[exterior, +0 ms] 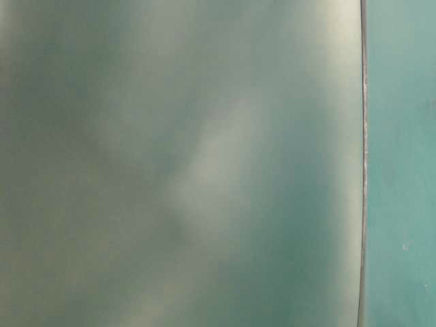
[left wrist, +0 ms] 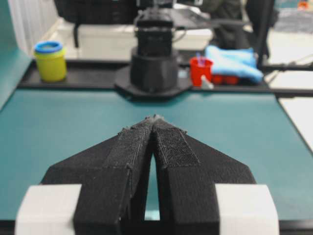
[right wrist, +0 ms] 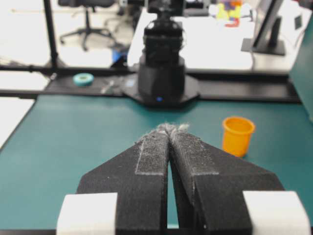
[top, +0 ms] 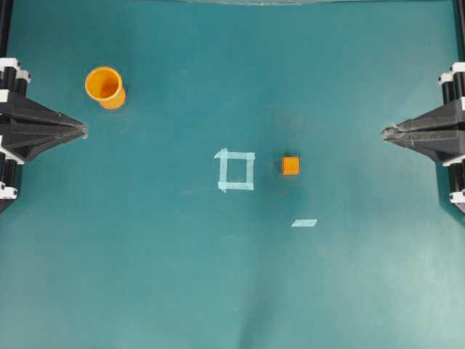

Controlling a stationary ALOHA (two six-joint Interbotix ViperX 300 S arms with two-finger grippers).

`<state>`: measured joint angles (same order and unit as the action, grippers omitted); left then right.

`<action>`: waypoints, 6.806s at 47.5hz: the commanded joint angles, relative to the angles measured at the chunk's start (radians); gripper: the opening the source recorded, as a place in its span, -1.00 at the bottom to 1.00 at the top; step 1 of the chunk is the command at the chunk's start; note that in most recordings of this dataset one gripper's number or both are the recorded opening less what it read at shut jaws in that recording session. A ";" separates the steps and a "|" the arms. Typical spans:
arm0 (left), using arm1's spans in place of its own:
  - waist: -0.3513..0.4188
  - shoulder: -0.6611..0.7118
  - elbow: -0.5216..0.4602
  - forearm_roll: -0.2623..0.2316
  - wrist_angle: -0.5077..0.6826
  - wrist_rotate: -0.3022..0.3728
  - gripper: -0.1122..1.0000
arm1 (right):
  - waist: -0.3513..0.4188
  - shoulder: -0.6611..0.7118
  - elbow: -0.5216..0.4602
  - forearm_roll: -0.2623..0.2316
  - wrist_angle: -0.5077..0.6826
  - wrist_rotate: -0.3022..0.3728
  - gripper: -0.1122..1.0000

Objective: Lift the orange cup with left arm.

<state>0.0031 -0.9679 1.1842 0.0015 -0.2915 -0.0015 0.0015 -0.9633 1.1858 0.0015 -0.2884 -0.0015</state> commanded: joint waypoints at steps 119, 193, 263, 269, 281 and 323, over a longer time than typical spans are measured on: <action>0.446 -0.058 0.028 0.014 0.643 -0.103 0.33 | 0.000 0.023 -0.081 -0.011 0.135 -0.006 -0.80; 0.471 0.339 0.133 0.014 0.344 -0.311 0.53 | 0.000 0.051 -0.077 -0.014 0.175 -0.005 -0.80; 0.529 0.793 -0.044 0.017 0.133 -0.241 0.53 | 0.006 0.069 -0.074 -0.014 0.175 -0.002 -0.80; 0.529 0.816 -0.063 0.017 0.107 -0.218 0.53 | 0.006 0.069 -0.072 -0.014 0.175 -0.002 -0.80; 0.517 0.838 -0.057 0.017 0.049 -0.178 0.53 | 0.012 0.069 -0.074 -0.014 0.175 -0.002 -0.80; 0.480 0.864 -0.095 0.012 0.043 -0.176 0.70 | 0.034 0.074 -0.074 -0.014 0.175 -0.002 -0.80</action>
<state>0.4878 -0.1028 1.1152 0.0153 -0.2424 -0.1779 0.0307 -0.8958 1.1305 -0.0107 -0.1089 -0.0046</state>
